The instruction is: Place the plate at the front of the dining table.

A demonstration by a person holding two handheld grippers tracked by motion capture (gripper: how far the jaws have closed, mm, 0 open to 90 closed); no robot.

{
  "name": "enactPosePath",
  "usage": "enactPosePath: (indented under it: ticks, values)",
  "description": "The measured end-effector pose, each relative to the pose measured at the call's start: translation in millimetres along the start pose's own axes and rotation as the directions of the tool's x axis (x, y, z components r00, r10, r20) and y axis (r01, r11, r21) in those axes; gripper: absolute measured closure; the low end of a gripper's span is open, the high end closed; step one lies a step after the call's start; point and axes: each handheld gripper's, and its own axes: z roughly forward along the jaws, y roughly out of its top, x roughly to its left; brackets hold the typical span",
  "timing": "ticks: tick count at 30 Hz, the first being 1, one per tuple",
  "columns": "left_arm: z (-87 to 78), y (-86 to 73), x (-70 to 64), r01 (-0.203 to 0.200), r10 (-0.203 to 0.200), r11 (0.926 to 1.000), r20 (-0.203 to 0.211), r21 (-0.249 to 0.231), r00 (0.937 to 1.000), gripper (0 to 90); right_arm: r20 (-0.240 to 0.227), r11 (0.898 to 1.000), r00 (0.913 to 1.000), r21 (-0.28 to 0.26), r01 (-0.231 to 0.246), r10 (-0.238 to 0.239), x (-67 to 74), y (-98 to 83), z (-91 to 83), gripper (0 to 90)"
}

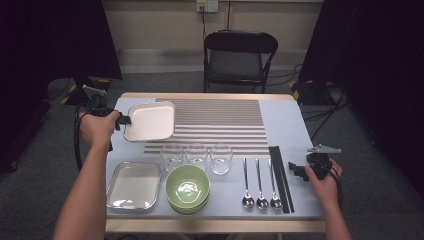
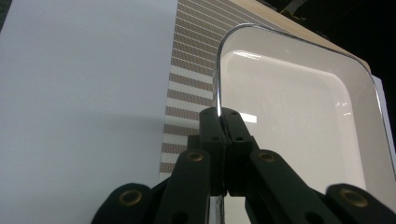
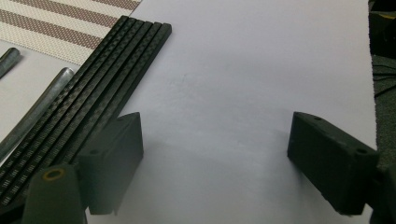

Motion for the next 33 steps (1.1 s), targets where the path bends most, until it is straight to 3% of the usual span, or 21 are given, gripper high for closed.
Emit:
enactPosePath:
  ticks: [27, 33]
  values:
    - [5.5, 10.4, -25.7, -0.008, 0.008, 0.9998, 0.004, 0.016, 1.0000, 89.2, -0.001, 1.000, 1.0000, -0.001, -0.002, 0.002, 0.1, 0.0, 0.1, 17.3]
    - [7.1, 12.5, -31.2, -0.028, 0.028, 0.9992, 0.002, 0.027, 0.9996, 89.2, 0.000, 1.000, 1.0000, -0.001, -0.002, 0.002, 0.1, 0.0, 0.1, 17.3]
